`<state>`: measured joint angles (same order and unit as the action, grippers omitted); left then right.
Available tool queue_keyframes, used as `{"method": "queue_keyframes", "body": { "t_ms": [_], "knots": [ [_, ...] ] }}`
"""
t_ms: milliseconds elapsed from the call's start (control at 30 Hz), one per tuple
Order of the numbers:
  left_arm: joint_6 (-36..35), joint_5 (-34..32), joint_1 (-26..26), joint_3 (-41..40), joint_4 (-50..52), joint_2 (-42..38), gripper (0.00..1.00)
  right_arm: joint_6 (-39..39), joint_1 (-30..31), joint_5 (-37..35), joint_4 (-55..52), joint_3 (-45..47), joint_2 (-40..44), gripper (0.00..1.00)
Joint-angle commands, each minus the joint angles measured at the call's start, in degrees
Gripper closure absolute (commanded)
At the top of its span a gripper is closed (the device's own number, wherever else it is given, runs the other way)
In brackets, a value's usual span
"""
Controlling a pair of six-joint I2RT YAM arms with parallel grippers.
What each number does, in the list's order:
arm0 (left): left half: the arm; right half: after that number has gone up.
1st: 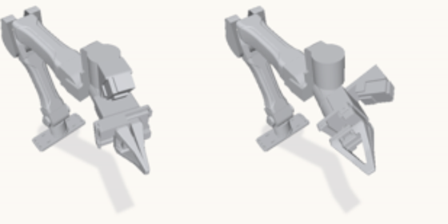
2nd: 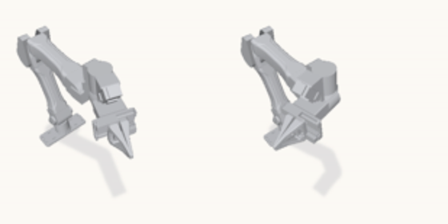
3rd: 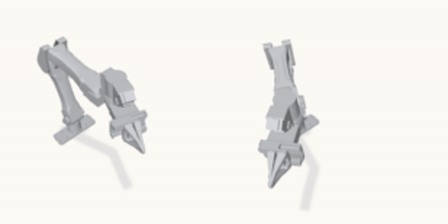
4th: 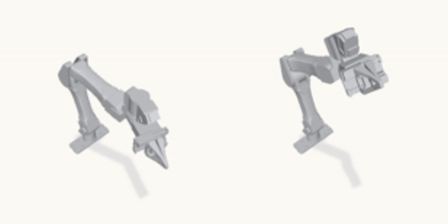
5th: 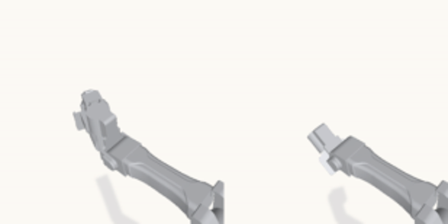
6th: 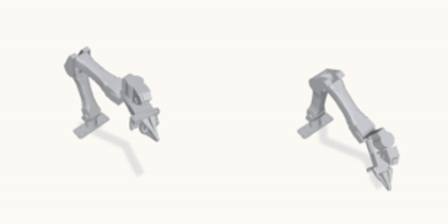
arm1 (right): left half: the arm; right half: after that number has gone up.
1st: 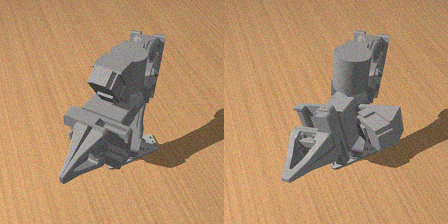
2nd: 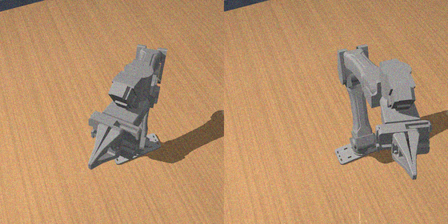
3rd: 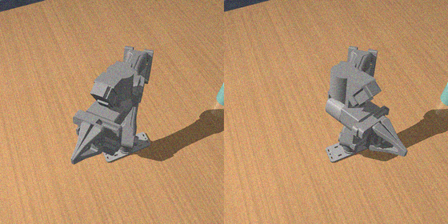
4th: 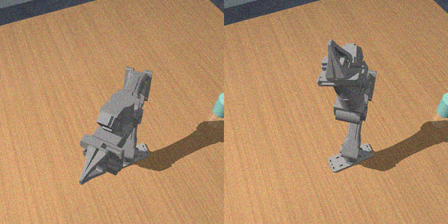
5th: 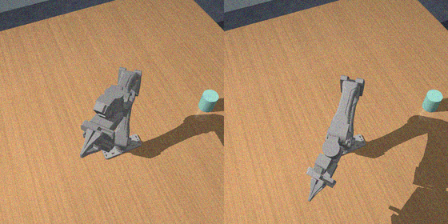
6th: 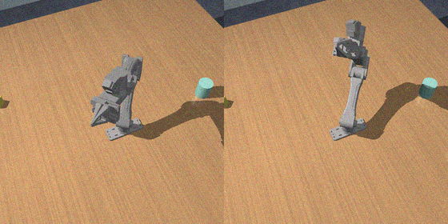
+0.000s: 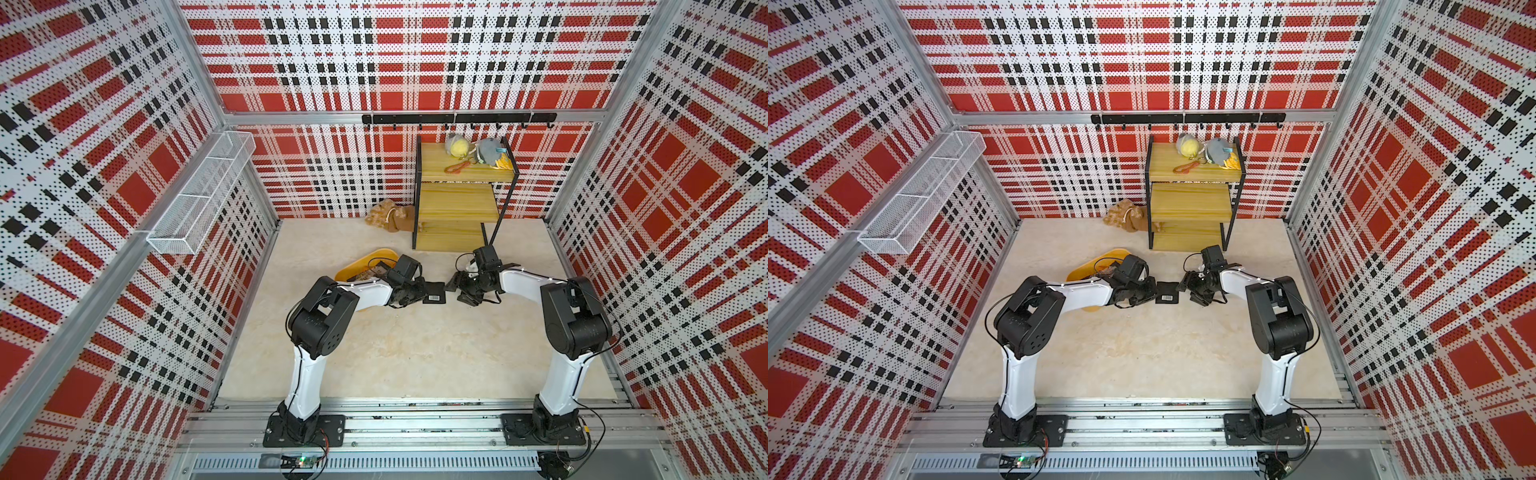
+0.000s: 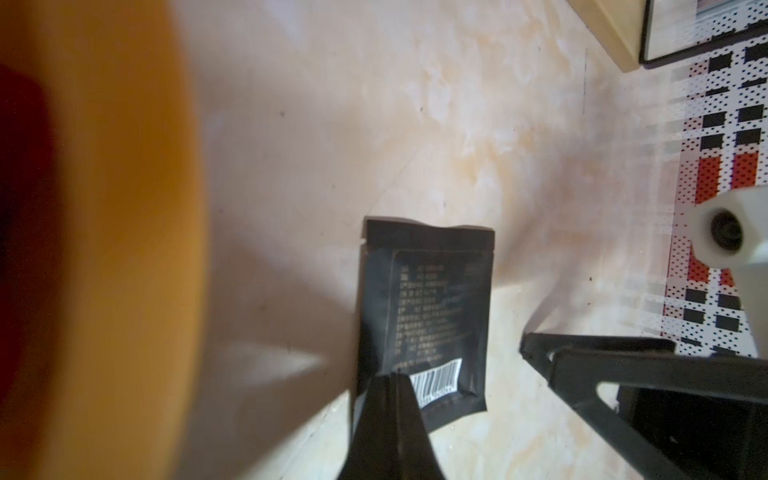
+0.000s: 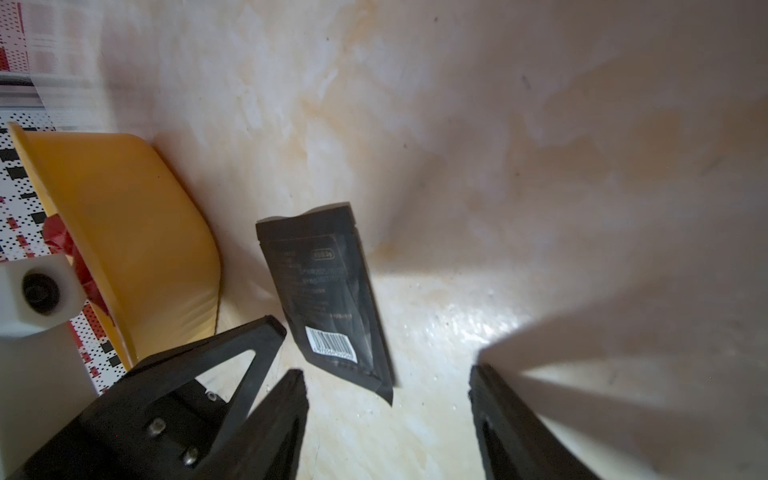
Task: Put the tea bags into the storage box
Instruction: Pick up the tea bag from the center of the board.
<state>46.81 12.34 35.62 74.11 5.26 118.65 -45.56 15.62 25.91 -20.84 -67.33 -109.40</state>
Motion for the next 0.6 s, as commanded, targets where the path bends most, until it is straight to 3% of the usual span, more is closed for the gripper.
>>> {"method": "queue_keyframes", "body": {
  "t_ms": [0, 233, 567],
  "knots": [
    [-1.9, -1.0, 0.4, 2.3, 1.7, 1.8, 1.00, 1.5, 0.5, -0.3, -2.3, -1.6, -1.8, 0.32],
    [-2.1, 3.3, 0.6, 2.7, 1.7, 4.8, 1.00, -0.3, 1.7, 1.0, 0.3, -1.3, -3.9, 0.32],
    [-2.0, 4.2, 0.9, 1.7, 0.7, 5.5, 1.00, -5.3, 1.6, 6.7, 9.5, 2.0, -5.8, 0.32]
  ]
}}
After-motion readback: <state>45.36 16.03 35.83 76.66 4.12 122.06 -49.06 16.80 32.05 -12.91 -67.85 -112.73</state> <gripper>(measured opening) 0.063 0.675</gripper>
